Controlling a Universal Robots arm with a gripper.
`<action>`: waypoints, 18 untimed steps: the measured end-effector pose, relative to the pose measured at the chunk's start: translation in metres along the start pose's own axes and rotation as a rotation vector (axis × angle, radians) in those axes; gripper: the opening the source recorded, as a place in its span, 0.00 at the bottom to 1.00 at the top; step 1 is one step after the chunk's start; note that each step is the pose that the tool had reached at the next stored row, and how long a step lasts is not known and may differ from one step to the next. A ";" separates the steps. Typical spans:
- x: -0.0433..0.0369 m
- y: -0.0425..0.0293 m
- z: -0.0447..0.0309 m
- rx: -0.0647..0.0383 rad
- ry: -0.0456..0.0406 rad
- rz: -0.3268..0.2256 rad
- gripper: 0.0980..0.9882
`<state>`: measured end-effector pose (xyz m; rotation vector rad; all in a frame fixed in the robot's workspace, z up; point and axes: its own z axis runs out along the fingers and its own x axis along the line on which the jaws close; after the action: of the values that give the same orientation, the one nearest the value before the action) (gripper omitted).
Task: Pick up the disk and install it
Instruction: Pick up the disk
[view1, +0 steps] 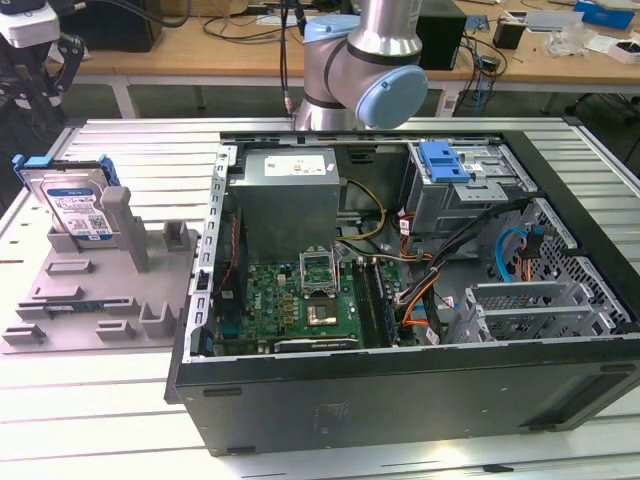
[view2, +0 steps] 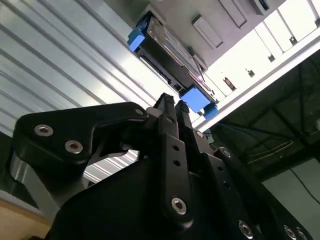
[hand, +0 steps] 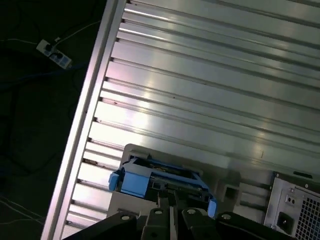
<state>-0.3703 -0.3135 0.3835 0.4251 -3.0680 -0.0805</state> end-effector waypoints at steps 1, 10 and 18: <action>0.0000 0.0000 0.0001 0.000 0.0057 -0.024 0.15; 0.0000 -0.0001 0.0017 0.002 0.0316 -0.193 0.37; 0.0010 0.0001 0.0024 0.007 0.0396 -0.311 0.45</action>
<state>-0.3714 -0.3135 0.3811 0.8890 -2.9363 -0.0706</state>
